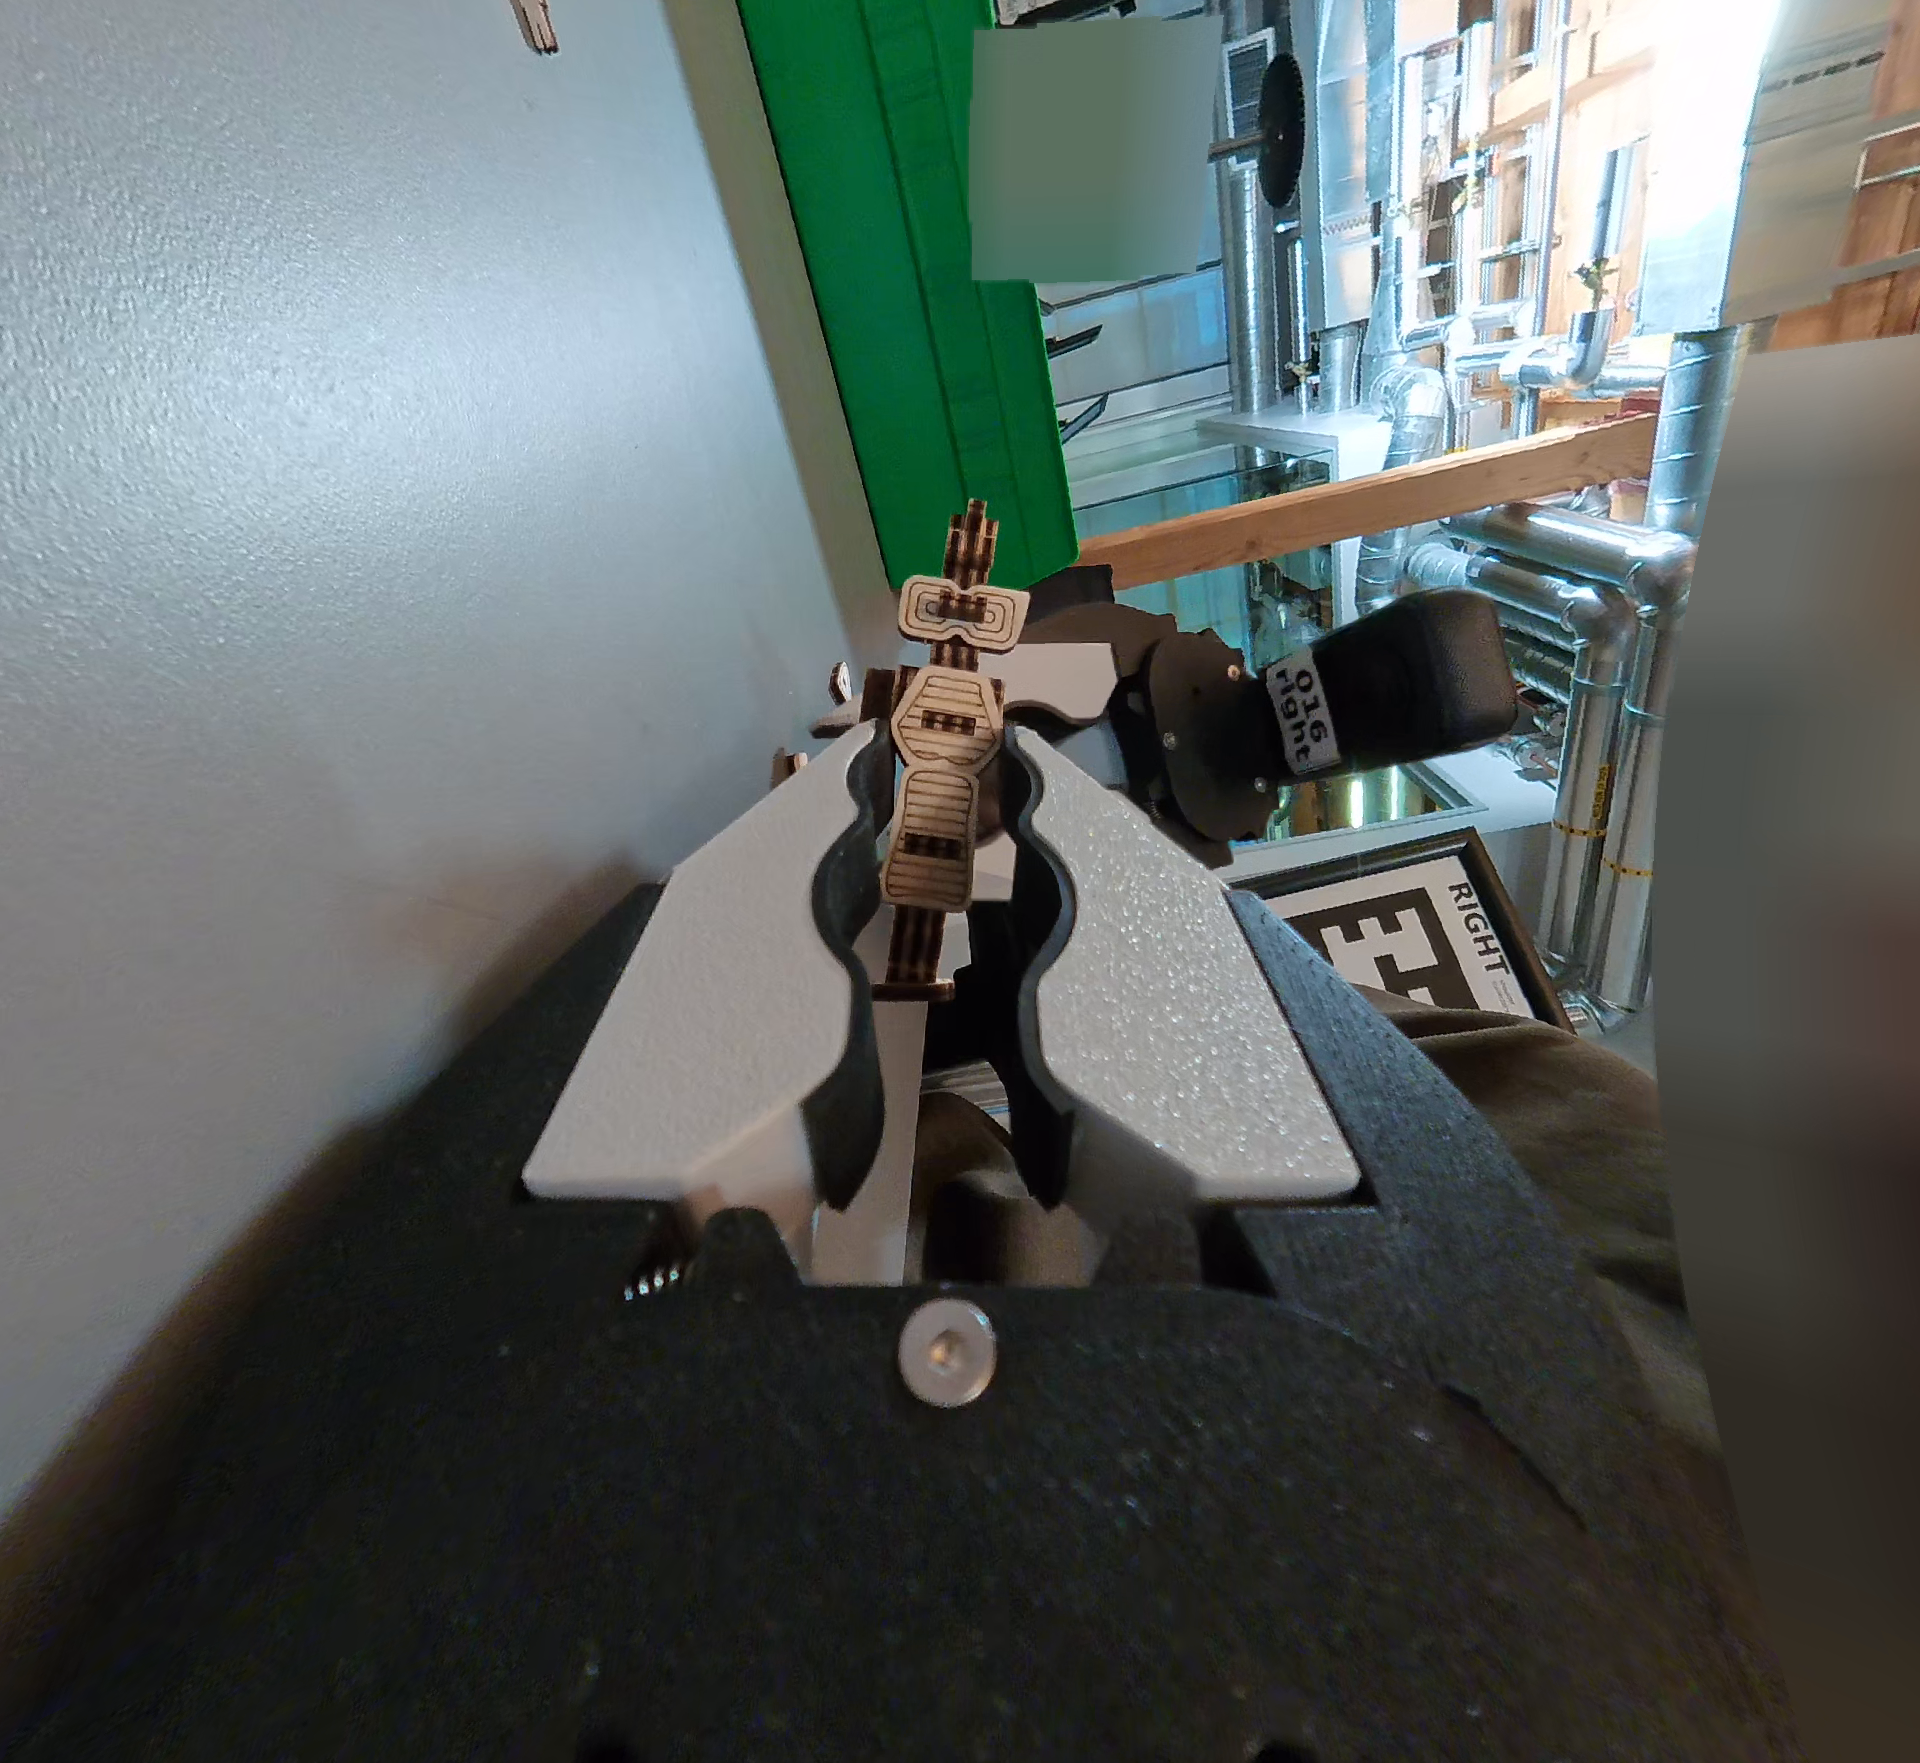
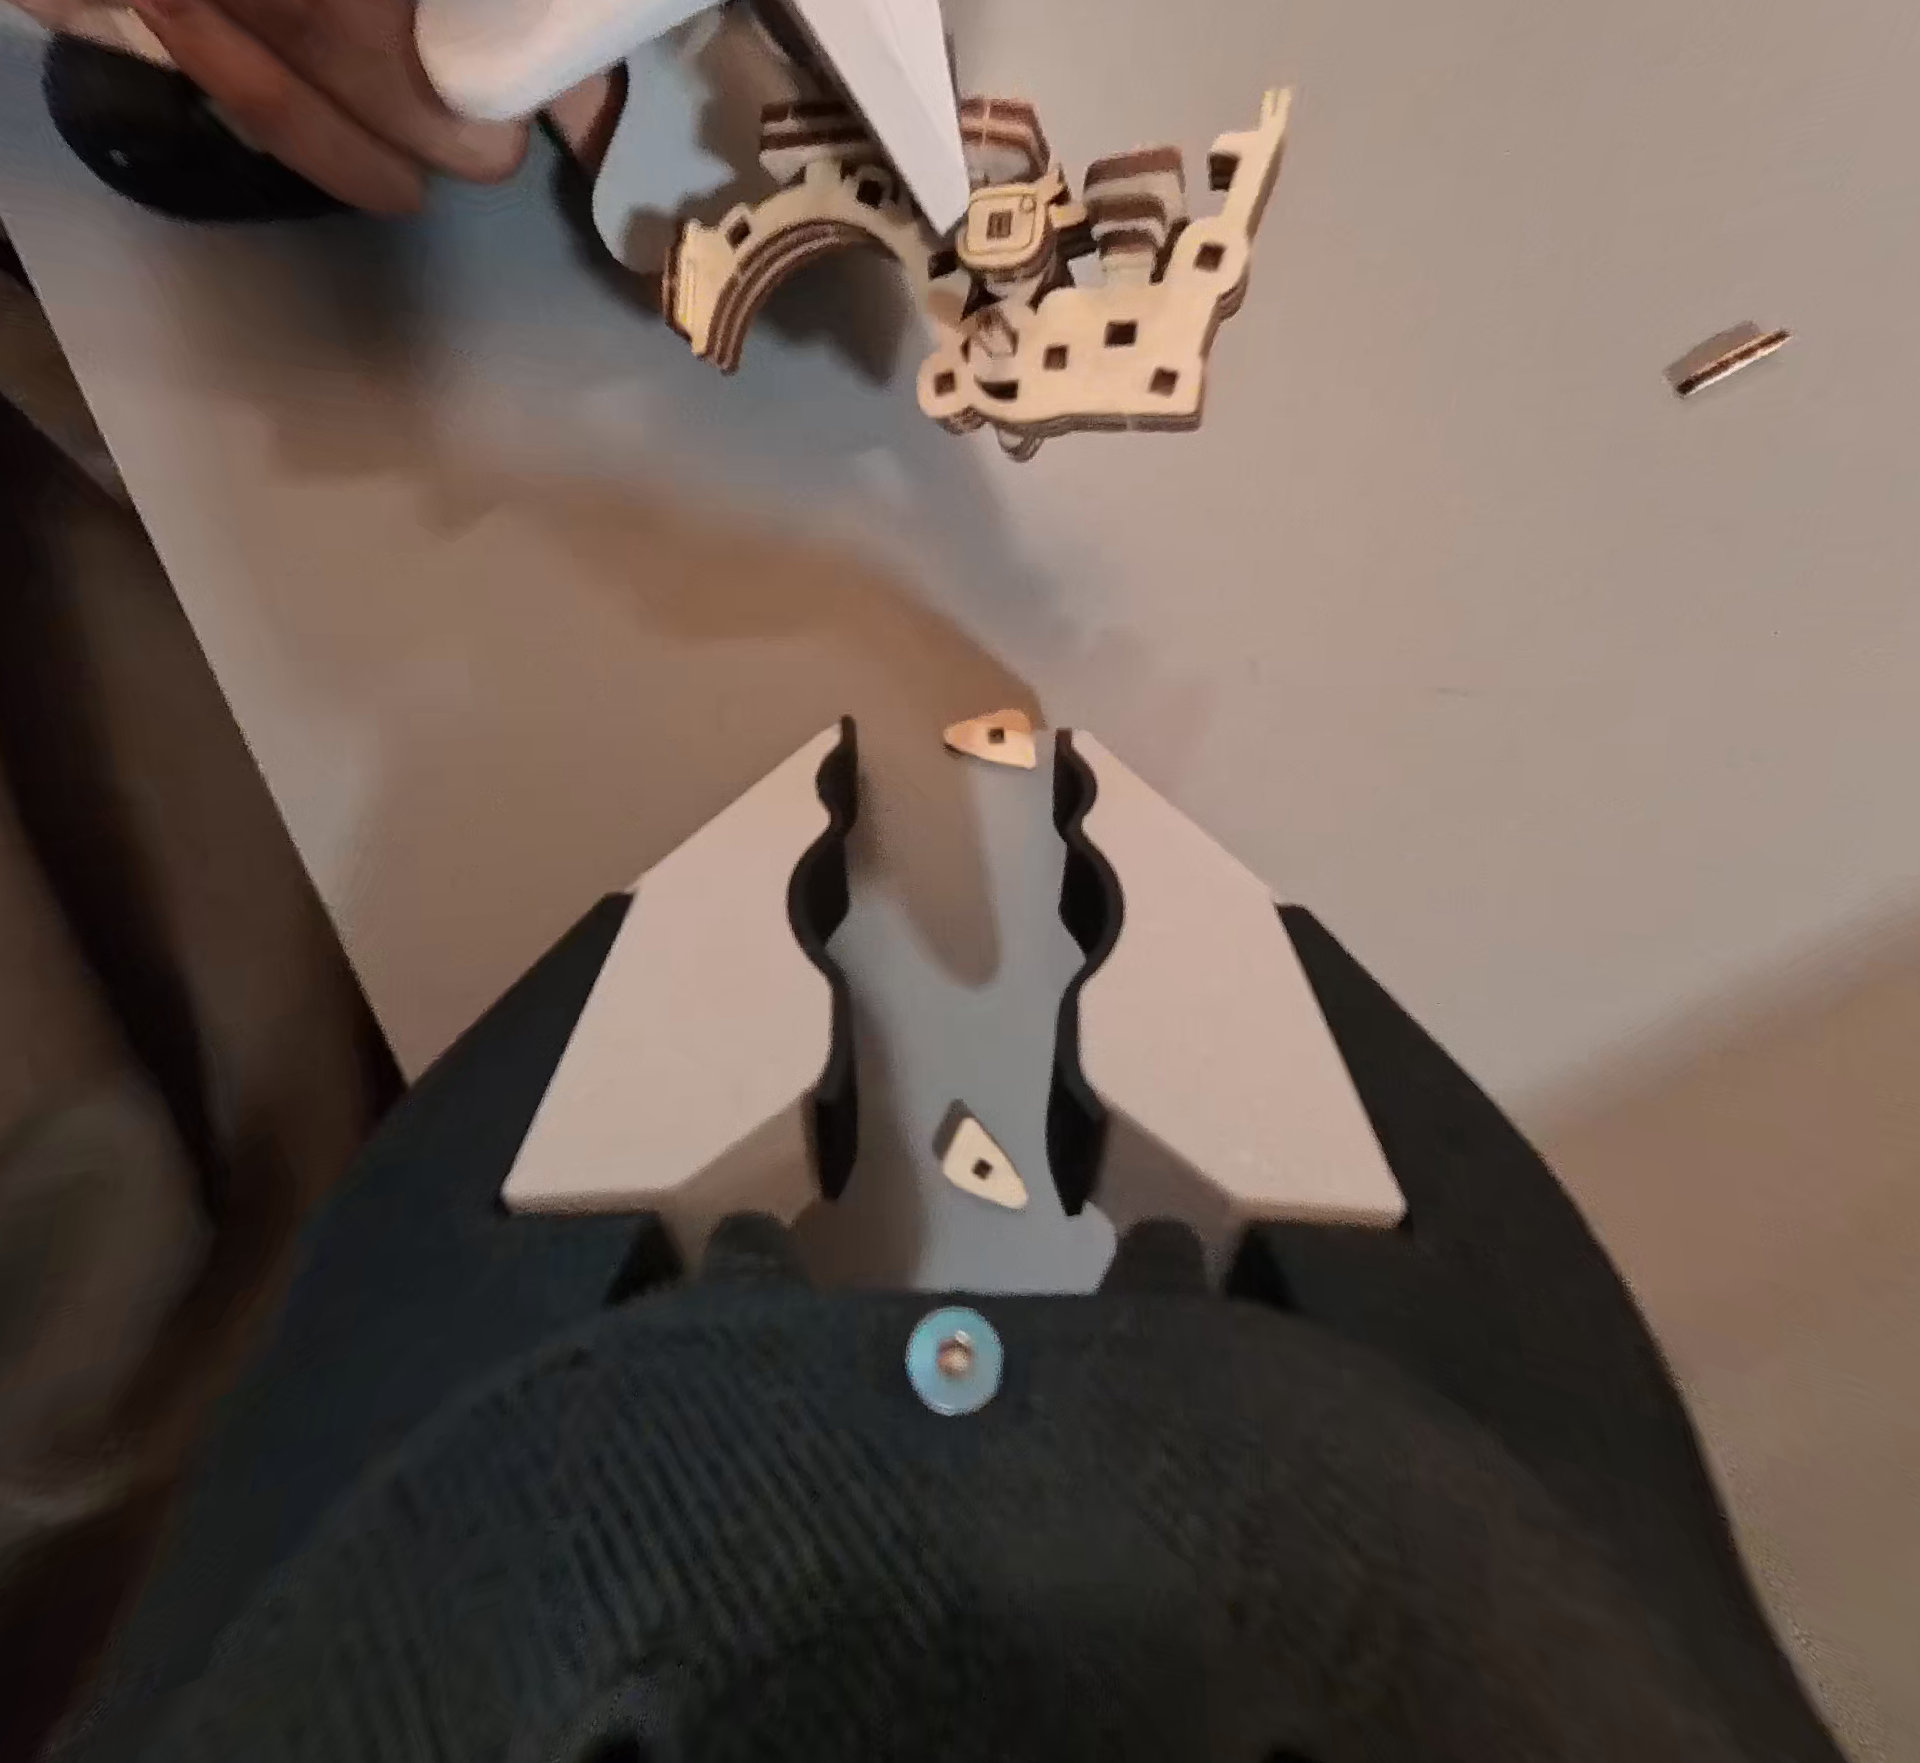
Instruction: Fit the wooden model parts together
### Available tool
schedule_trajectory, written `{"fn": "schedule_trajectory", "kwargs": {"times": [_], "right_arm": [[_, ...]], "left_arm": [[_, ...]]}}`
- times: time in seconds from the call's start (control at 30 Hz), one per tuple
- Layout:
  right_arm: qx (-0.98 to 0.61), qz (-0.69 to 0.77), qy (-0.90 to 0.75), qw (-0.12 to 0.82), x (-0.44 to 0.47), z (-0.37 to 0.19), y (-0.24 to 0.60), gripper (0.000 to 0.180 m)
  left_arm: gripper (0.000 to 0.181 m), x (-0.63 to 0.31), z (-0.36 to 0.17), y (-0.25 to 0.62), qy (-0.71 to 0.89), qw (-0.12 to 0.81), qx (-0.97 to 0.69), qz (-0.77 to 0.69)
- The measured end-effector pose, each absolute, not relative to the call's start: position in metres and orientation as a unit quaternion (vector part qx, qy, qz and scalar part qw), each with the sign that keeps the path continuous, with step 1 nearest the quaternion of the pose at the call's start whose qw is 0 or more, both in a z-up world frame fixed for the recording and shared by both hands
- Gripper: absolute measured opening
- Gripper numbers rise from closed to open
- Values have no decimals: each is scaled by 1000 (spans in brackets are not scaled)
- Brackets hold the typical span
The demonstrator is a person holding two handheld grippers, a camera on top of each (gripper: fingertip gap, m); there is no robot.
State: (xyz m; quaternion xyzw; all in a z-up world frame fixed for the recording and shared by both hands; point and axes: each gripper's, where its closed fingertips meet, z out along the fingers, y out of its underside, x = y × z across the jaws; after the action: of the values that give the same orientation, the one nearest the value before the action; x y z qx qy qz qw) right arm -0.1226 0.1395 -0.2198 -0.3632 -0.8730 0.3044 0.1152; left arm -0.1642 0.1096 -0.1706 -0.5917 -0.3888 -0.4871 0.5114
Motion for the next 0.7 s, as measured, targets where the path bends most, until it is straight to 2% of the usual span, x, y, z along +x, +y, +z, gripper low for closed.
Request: {"fn": "schedule_trajectory", "kwargs": {"times": [0.03,0.3,0.43,0.7], "right_arm": [[-372,313,-867,109,-122,-217,138,38],[-440,299,-841,95,-125,-223,144,33],[-439,300,-842,98,-127,-224,140,17],[-373,319,-863,120,-123,-214,127,16]], "left_arm": [[16,-164,-171,110,-389,511,-592,-487],[17,-164,-171,110,-389,511,-592,-486],[16,-164,-171,110,-389,511,-593,-485],[16,-164,-171,110,-389,512,-594,-484]]}}
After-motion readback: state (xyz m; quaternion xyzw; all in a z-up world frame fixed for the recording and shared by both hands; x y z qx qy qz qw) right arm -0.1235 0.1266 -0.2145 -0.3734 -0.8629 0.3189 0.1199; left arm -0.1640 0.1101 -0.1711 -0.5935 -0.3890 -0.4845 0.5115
